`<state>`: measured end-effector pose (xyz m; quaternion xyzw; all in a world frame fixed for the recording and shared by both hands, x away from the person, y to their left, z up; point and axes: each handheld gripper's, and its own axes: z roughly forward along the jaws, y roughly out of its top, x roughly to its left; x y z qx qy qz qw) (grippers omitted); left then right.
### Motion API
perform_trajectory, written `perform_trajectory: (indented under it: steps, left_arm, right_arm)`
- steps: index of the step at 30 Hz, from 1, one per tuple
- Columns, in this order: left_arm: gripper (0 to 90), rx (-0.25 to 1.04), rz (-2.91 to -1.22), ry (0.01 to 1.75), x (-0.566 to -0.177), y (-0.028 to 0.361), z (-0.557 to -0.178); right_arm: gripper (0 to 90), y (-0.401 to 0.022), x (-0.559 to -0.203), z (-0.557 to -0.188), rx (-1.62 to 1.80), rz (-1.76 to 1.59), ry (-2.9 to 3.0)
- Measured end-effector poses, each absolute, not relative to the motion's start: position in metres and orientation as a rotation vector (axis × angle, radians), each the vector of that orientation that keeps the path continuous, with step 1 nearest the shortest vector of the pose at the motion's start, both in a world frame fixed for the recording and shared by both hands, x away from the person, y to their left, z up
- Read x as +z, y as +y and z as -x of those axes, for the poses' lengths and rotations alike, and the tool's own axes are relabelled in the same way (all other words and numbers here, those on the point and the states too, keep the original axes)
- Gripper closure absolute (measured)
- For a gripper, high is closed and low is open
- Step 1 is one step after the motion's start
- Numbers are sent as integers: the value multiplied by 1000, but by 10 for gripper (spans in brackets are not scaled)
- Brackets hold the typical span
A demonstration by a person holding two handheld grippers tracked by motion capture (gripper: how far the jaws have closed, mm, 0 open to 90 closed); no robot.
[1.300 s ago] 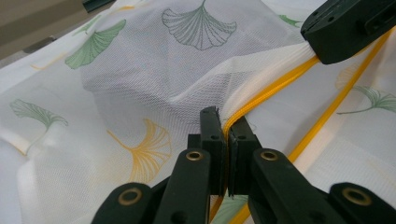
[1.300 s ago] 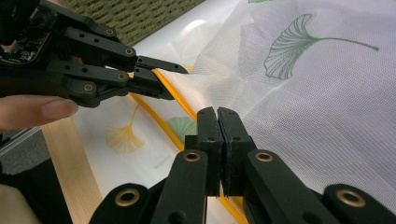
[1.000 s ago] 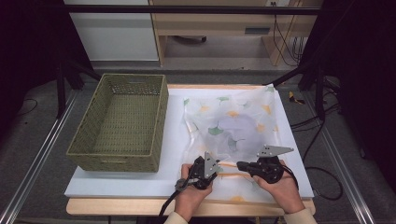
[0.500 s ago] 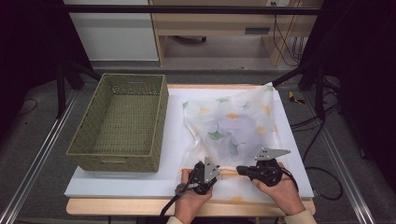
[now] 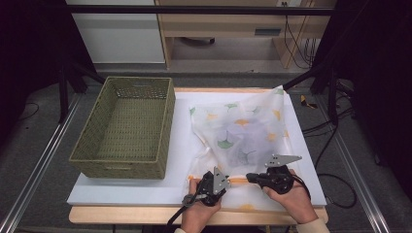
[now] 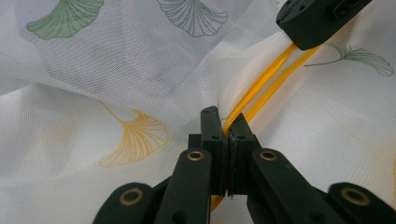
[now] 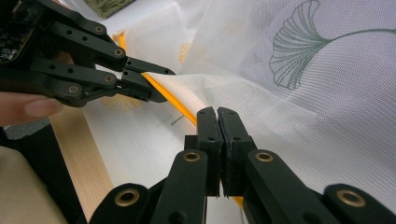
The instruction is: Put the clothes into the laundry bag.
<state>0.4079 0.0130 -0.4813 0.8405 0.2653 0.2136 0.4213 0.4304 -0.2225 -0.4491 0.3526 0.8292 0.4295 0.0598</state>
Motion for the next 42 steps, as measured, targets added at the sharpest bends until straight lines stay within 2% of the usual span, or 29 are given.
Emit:
perform_trajectory:
  steps: [2,6,10,14,21,29,37,42]
  left_arm:
    - [860,516,-2104,662,-481,13,-408]
    - [730,481,-2085,649,-479,17,-407]
    - [495,497,-2040,658,-469,26,-403]
    - [343,505,-1988,677,-458,38,-396]
    - [199,517,-1921,725,-451,66,-379]
    - [133,537,-1883,799,-445,92,-369]
    - [124,562,-1875,857,-447,107,-365]
    - [152,591,-1907,876,-451,117,-361]
  right_arm:
    - [886,-223,-451,-431,1288,-1080,2519]
    - [886,-223,-454,-432,1253,-1084,2529]
    - [886,-224,-456,-433,1225,-1085,2533]
    - [885,-224,-460,-434,1202,-1086,2544]
    - [881,-223,-462,-435,1171,-1091,2560]
    - [881,-225,-463,-436,1094,-1083,2551]
    - [877,-226,-465,-436,1087,-1076,2558]
    - [857,-224,-466,-436,1094,-1065,2563]
